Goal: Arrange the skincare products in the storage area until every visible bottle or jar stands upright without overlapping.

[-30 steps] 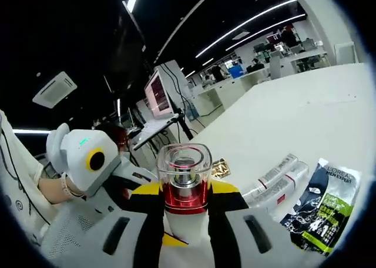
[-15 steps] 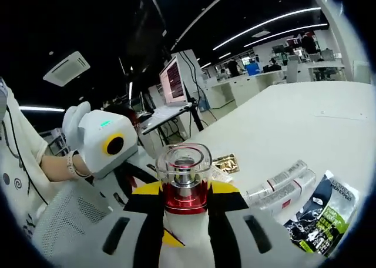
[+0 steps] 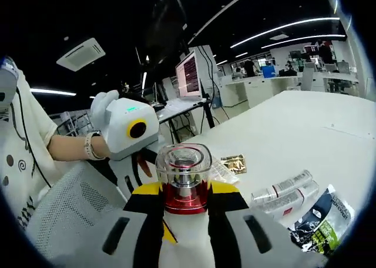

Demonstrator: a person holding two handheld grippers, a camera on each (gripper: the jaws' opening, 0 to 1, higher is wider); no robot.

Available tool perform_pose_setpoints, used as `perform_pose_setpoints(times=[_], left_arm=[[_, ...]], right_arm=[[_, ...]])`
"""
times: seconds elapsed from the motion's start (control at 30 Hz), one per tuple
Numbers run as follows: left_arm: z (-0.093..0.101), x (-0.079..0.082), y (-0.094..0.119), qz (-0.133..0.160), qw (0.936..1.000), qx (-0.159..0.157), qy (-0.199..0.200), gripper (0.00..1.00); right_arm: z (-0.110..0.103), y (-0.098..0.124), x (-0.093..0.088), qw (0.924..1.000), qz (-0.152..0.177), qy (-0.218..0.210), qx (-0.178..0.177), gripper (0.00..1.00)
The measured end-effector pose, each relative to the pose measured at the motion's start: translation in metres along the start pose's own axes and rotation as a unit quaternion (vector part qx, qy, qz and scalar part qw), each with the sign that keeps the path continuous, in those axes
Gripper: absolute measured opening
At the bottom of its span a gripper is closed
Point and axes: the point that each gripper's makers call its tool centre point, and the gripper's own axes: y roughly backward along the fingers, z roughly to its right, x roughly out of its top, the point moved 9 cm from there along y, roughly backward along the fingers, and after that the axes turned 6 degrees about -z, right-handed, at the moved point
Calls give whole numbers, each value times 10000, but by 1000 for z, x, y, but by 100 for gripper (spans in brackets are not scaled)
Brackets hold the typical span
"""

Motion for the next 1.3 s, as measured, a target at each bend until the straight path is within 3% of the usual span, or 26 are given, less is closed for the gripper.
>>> perform_pose_setpoints(times=[0.1,0.4,0.53,0.93,1.3], left_arm=[[-1,2,-4,169,9991,-205,-317,47],[-3,5,-12,261,9966,-523,-577,52],[1,8,-15,301,9948,-642,-730,49],[5,9,-20,336,9923,-781,-905,38],[8,13,-26,356,9925,-660,-965,29]], right_arm=[[0,0,0,9999,-27,115,64,27],[-3,5,-1,9987,-95,446,246,27],[-5,7,-1,9977,-131,584,317,27],[-6,11,0,9961,-207,792,327,28],[-3,16,0,9950,-294,945,161,29]])
